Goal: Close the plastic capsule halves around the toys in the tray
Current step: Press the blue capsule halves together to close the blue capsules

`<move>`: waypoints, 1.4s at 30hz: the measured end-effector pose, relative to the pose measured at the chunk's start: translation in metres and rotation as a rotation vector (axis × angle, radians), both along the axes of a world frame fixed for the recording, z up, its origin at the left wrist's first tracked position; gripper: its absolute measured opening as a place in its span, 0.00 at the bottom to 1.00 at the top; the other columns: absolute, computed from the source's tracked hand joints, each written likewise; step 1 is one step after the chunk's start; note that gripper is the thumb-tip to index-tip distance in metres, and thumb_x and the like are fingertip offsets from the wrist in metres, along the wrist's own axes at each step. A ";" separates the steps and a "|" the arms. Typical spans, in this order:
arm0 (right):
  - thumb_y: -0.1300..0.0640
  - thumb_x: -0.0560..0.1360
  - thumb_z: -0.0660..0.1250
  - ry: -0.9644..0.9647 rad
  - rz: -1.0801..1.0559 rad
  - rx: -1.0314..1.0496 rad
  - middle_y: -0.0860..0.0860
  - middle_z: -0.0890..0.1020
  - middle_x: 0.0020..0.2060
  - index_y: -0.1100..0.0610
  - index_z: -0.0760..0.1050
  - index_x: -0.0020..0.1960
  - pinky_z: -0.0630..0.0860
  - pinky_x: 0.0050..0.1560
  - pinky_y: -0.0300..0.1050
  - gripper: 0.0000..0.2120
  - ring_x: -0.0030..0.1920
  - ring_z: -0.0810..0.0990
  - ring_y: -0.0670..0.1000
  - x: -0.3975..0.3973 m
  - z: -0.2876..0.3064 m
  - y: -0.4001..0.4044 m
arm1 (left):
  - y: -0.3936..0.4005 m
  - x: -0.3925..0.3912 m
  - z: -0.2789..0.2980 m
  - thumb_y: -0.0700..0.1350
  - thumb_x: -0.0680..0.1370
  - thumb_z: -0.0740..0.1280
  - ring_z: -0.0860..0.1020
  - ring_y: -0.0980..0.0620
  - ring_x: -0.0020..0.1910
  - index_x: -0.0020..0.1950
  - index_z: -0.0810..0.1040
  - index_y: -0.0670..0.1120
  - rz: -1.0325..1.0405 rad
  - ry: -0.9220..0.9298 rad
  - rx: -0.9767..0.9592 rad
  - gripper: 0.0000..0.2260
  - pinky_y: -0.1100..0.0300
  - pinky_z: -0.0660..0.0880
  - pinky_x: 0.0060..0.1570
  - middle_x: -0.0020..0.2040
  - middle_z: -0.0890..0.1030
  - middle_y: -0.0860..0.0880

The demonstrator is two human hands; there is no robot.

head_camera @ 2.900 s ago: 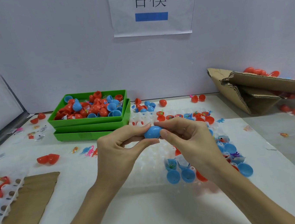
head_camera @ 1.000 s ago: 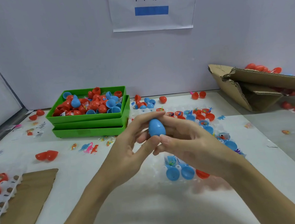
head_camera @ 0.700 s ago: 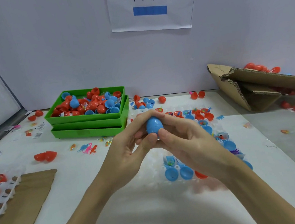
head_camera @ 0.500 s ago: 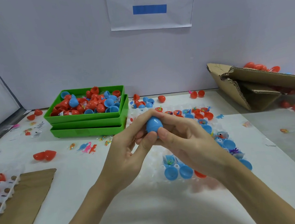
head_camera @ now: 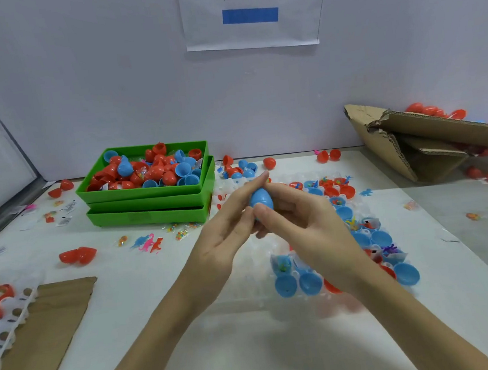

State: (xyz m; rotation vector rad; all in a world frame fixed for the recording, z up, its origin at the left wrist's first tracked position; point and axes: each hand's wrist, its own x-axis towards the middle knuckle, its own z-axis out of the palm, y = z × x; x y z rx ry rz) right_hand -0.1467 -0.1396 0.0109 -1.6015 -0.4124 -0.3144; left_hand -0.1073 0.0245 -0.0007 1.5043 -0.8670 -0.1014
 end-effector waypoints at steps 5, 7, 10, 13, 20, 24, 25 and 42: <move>0.46 0.75 0.74 -0.229 -0.472 -0.510 0.42 0.77 0.39 0.52 0.78 0.64 0.73 0.41 0.33 0.20 0.38 0.76 0.47 0.004 -0.013 0.000 | -0.004 0.001 -0.002 0.52 0.85 0.58 0.83 0.47 0.60 0.69 0.80 0.52 0.126 0.164 -0.097 0.16 0.59 0.80 0.56 0.60 0.84 0.49; 0.50 0.74 0.77 -0.253 -0.503 -0.554 0.40 0.73 0.36 0.53 0.79 0.60 0.69 0.39 0.32 0.17 0.37 0.73 0.45 0.005 -0.014 -0.001 | -0.006 0.001 -0.003 0.51 0.82 0.66 0.85 0.46 0.53 0.64 0.80 0.50 0.183 0.198 -0.101 0.13 0.60 0.81 0.52 0.54 0.85 0.48; 0.50 0.74 0.78 -0.281 -0.505 -0.621 0.43 0.74 0.38 0.55 0.79 0.61 0.67 0.41 0.31 0.19 0.38 0.71 0.41 0.005 -0.015 -0.002 | -0.006 0.004 -0.005 0.47 0.79 0.72 0.86 0.42 0.53 0.60 0.82 0.45 0.208 0.319 -0.145 0.12 0.56 0.82 0.54 0.54 0.86 0.44; 0.45 0.76 0.73 -0.271 -0.499 -0.667 0.46 0.76 0.43 0.55 0.78 0.65 0.69 0.45 0.33 0.21 0.40 0.70 0.43 0.006 -0.016 -0.003 | -0.003 0.006 -0.002 0.45 0.82 0.68 0.84 0.41 0.55 0.62 0.82 0.38 0.109 0.497 -0.210 0.12 0.56 0.81 0.56 0.57 0.85 0.37; 0.41 0.79 0.63 -0.314 -0.545 -0.739 0.52 0.80 0.56 0.57 0.79 0.68 0.77 0.53 0.39 0.26 0.51 0.76 0.46 0.003 -0.014 -0.003 | 0.003 0.008 0.004 0.53 0.77 0.74 0.85 0.38 0.55 0.56 0.85 0.41 0.083 0.561 -0.216 0.16 0.55 0.83 0.51 0.54 0.86 0.35; 0.49 0.80 0.64 -0.283 -0.425 -0.738 0.51 0.83 0.58 0.57 0.69 0.77 0.69 0.55 0.24 0.28 0.50 0.75 0.40 0.005 -0.017 0.000 | 0.005 0.010 0.004 0.51 0.77 0.73 0.86 0.41 0.50 0.57 0.82 0.39 0.091 0.514 -0.166 0.17 0.54 0.83 0.53 0.52 0.86 0.34; 0.50 0.80 0.64 -0.277 -0.417 -0.742 0.51 0.83 0.58 0.56 0.68 0.77 0.68 0.55 0.23 0.27 0.50 0.75 0.41 0.006 -0.018 0.001 | 0.006 0.011 0.003 0.50 0.78 0.72 0.87 0.41 0.49 0.57 0.82 0.38 0.097 0.506 -0.155 0.16 0.54 0.83 0.52 0.51 0.86 0.34; 0.50 0.85 0.58 0.379 -0.046 0.804 0.59 0.78 0.68 0.64 0.69 0.71 0.80 0.59 0.46 0.22 0.64 0.81 0.56 0.039 0.018 -0.043 | 0.014 0.022 -0.002 0.56 0.79 0.64 0.84 0.49 0.41 0.50 0.83 0.44 0.549 0.165 -0.165 0.17 0.61 0.82 0.35 0.44 0.86 0.48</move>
